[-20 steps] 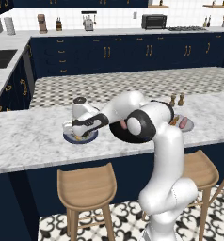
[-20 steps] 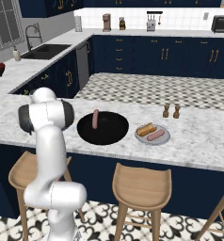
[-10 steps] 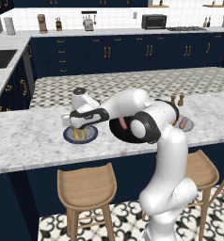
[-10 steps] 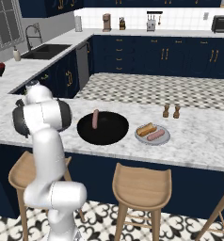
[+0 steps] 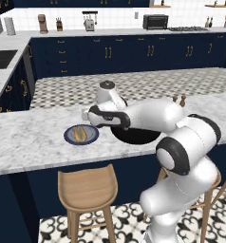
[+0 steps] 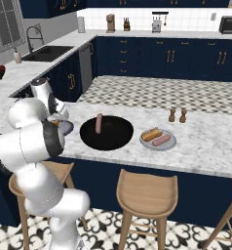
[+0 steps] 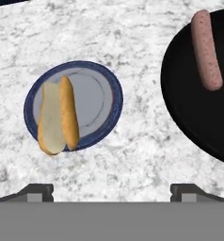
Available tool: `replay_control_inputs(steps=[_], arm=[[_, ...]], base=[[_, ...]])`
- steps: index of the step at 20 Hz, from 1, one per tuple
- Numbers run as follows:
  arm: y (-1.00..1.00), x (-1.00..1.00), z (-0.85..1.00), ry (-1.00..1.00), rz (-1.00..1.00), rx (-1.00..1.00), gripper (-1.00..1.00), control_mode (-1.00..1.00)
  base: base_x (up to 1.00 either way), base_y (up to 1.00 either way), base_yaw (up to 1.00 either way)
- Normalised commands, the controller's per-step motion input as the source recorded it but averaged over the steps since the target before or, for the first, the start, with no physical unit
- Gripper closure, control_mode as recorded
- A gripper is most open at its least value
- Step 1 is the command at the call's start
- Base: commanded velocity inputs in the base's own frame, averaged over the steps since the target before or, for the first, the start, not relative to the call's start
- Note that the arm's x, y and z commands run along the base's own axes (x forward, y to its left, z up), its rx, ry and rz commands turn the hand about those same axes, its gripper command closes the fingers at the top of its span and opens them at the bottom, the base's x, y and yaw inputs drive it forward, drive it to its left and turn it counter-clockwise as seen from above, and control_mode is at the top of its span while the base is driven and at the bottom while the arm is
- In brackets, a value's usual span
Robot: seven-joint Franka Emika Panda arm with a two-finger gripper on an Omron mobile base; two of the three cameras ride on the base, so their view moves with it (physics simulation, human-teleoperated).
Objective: Place one bun and one sausage from the bowl on each plate.
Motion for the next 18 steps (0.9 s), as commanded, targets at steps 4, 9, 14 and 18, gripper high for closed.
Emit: replay_control_inputs(steps=[4, 9, 14, 18], arm=[[-1.0, -0.04, 0.0, 0.0, 0.0, 0.01, -1.0, -1.0], [-1.0, 0.02, 0.0, 0.0, 0.0, 0.0, -1.0, -1.0], [-0.91, 0.51, -0.15, 0.0, 0.01, 0.0, -1.0, -1.0], [-0.47, 0.65, -0.46, 0.0, 0.05, 0.0, -1.0, -1.0]], base=[[0.0, 0.0, 0.0], [0.0, 0.0, 0.0], [0.0, 0.0, 0.0], [0.0, 0.0, 0.0]])
